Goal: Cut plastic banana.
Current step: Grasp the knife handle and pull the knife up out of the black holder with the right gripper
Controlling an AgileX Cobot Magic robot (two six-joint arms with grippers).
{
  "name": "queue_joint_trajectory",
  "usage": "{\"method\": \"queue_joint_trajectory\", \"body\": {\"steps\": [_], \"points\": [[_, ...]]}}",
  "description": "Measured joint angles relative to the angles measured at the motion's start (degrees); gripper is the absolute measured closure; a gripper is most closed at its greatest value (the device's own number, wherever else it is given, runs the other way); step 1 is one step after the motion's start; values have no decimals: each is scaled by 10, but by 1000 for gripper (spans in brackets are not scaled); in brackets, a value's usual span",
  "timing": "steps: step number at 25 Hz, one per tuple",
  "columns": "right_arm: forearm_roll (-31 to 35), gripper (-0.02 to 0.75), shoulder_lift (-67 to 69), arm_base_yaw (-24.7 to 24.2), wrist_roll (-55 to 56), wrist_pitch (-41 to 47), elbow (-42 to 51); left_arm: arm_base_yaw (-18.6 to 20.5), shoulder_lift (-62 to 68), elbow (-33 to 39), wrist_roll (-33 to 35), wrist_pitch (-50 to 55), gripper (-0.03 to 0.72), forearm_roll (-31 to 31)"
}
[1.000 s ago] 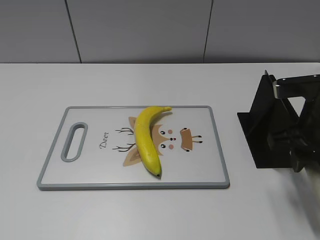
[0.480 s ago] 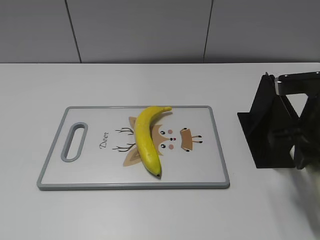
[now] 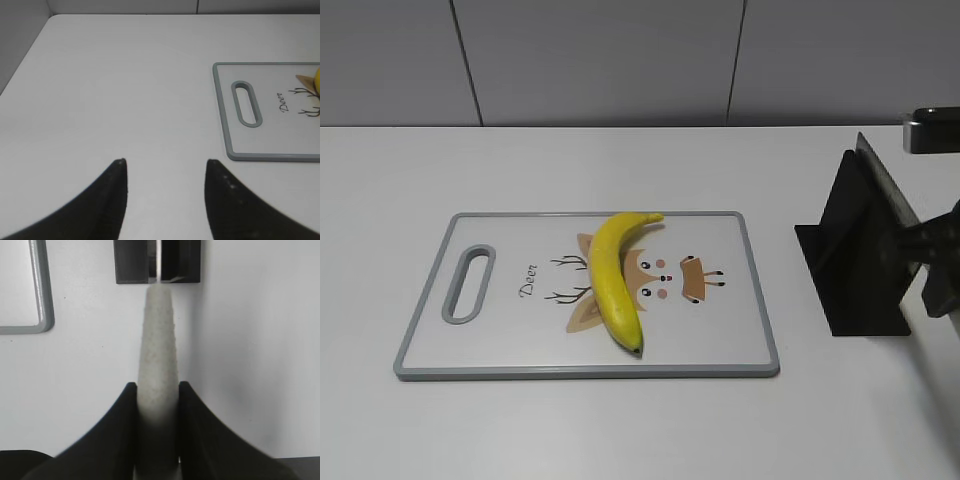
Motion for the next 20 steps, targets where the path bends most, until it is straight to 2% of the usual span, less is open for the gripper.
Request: {"method": "queue_joint_trajectory", "body": {"steps": [20], "points": [[5,557,-66,0,-36,24,-30,0,0,0,0,0,198,0]]}}
